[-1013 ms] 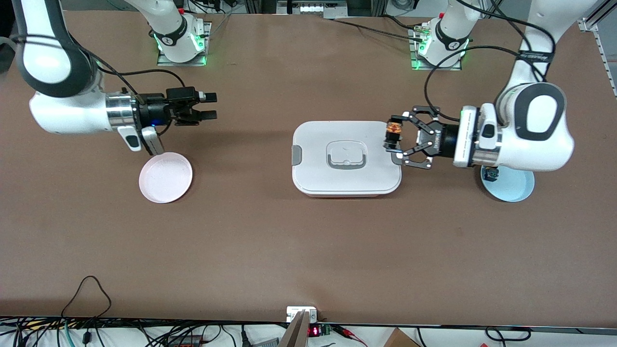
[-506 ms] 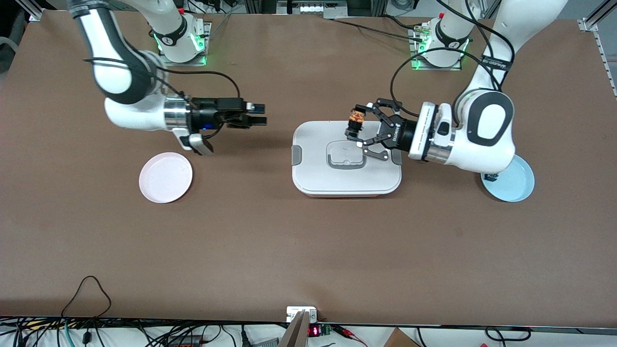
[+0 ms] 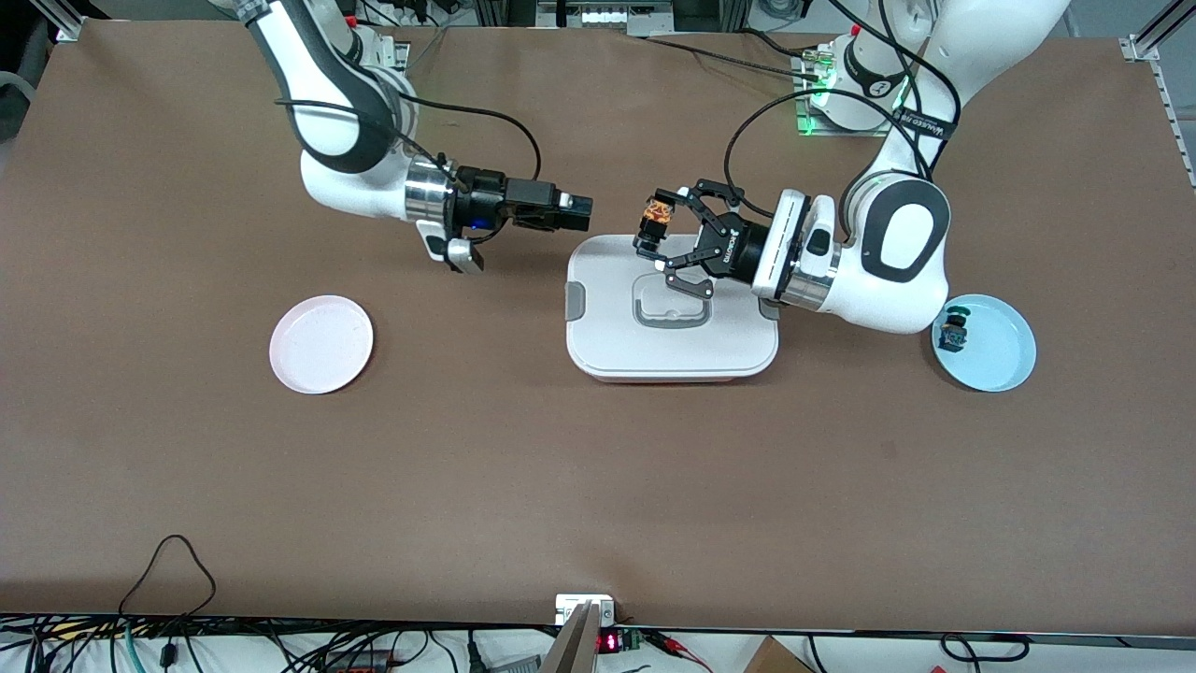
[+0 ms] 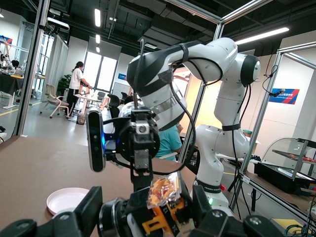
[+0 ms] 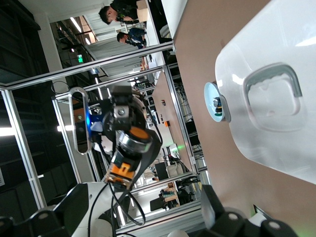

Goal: Transfer orange switch to right arm and place
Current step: 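Grasp the orange switch with the right gripper from the left gripper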

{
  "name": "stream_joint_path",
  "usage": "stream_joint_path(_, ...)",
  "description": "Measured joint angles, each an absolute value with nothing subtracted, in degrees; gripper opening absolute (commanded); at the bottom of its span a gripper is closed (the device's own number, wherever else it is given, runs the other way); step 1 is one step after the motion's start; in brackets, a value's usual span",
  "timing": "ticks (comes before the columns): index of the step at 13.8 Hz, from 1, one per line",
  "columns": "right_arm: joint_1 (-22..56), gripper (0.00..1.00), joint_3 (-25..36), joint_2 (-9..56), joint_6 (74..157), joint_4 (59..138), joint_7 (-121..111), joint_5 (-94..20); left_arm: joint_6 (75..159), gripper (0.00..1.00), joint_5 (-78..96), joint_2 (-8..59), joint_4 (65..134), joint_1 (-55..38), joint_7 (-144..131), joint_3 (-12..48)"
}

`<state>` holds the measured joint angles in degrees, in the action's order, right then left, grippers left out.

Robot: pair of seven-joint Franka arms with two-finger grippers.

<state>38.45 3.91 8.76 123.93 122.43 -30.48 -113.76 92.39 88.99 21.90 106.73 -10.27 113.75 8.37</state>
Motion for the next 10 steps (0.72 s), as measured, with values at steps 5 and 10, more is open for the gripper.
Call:
stream_joint_path(5, 41.2, 1.00, 3.9, 9.2, 127.7, 121.9, -30.5, -117.6, 92.3, 0.00, 89.2, 21.9, 106.7, -10.4, 113.9, 8.8)
stream_joint_path(10, 45.3, 1.00, 3.9, 9.3, 134.5, 118.1, -27.4, -122.9, 92.3, 0.00, 91.2, 21.9, 106.6, -10.6, 114.3, 9.3)
